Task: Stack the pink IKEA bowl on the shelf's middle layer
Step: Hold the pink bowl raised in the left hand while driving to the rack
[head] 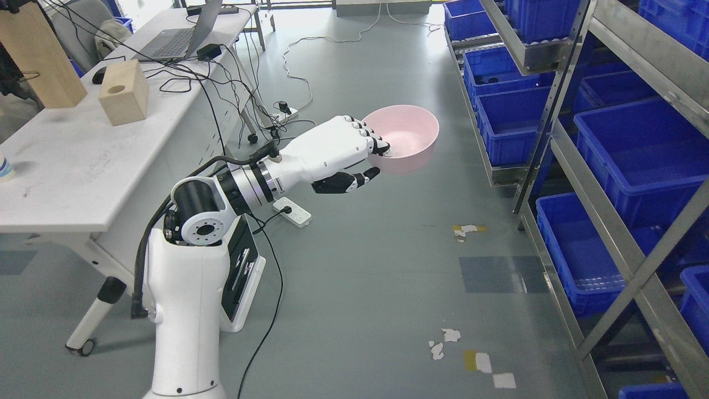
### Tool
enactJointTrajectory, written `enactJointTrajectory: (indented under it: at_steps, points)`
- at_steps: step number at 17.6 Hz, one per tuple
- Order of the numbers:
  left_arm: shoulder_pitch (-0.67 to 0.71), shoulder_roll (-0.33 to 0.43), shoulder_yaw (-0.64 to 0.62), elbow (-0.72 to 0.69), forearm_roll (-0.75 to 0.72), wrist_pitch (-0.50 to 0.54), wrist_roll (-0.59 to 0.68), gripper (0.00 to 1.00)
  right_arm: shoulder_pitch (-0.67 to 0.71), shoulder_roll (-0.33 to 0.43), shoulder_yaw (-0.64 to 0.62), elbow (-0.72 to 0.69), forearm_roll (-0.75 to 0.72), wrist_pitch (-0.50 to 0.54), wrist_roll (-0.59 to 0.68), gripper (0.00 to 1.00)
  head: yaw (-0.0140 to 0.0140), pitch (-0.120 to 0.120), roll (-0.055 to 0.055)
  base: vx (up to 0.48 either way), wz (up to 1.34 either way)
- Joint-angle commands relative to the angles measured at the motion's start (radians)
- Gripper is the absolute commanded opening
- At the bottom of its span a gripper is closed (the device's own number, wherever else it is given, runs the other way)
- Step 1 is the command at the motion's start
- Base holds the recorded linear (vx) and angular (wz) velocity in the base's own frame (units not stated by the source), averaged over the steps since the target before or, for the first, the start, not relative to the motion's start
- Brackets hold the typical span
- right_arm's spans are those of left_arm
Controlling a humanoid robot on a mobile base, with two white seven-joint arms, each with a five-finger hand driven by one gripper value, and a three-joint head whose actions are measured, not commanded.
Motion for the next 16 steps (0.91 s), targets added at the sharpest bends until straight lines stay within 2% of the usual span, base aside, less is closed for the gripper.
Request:
enactJointTrajectory:
  at_steps: [1,10,16]
  points:
    - [0.001,0.017,0.001,0.001,0.0,0.001,0.0,0.03,0.021,-0.018,0.0,-0.017,0.0,0.0,-0.005,1.0,0.0,0.0,0.0,0.29,-0.11]
    - [0.001,0.017,0.003,0.001,0.0,0.001,0.0,0.03,0.021,-0.018,0.0,-0.017,0.0,0.0,-0.005,1.0,0.0,0.0,0.0,0.247,-0.05]
    - [0.007,0.017,0.007,0.001,0.0,0.001,0.0,0.03,0.021,-0.018,0.0,-0.017,0.0,0.0,-0.005,1.0,0.0,0.0,0.0,0.112,-0.01]
